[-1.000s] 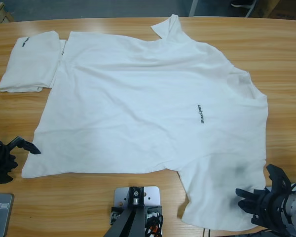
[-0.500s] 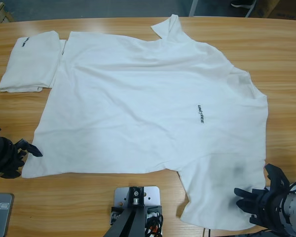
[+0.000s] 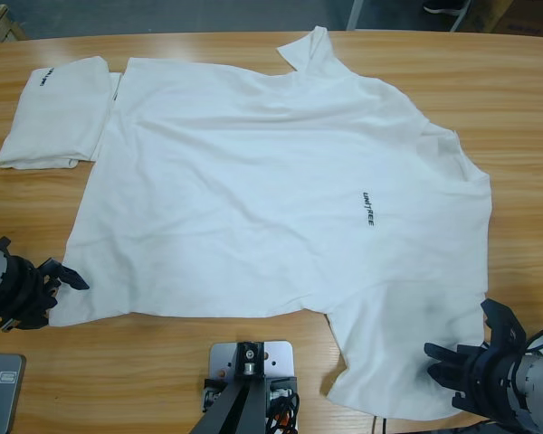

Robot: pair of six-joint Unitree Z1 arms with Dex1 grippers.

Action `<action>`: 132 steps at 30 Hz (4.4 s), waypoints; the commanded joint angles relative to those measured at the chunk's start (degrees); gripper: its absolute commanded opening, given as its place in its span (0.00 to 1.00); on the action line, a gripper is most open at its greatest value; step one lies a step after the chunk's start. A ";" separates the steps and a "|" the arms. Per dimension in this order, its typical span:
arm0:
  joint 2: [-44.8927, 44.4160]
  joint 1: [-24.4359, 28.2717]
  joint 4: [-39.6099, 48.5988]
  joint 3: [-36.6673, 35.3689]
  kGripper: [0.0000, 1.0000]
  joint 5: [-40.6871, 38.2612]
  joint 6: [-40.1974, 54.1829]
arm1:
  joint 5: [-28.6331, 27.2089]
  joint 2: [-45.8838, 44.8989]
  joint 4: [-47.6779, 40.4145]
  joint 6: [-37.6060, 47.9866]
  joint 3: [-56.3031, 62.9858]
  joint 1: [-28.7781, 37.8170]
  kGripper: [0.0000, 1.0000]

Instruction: Fold clothes

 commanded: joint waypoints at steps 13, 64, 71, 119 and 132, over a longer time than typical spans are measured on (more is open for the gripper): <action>-5.19 -0.88 -5.05 5.45 0.00 -0.58 -1.15 | -1.14 4.66 -2.20 -0.23 1.36 0.16 0.00; 0.70 17.75 13.41 -23.46 0.00 -1.97 14.92 | 1.11 4.13 5.45 -61.85 -24.23 -52.03 0.00; 4.76 19.21 13.51 -26.75 0.00 -0.98 16.52 | 3.52 10.93 7.27 -71.21 -32.44 -60.54 0.00; 18.70 18.28 13.16 -36.28 0.00 0.25 24.69 | 6.10 24.59 14.87 -83.57 -45.22 -79.47 0.00; 18.72 18.08 13.34 -38.46 0.75 1.57 27.38 | 5.87 24.27 17.52 -84.26 -48.19 -79.49 1.00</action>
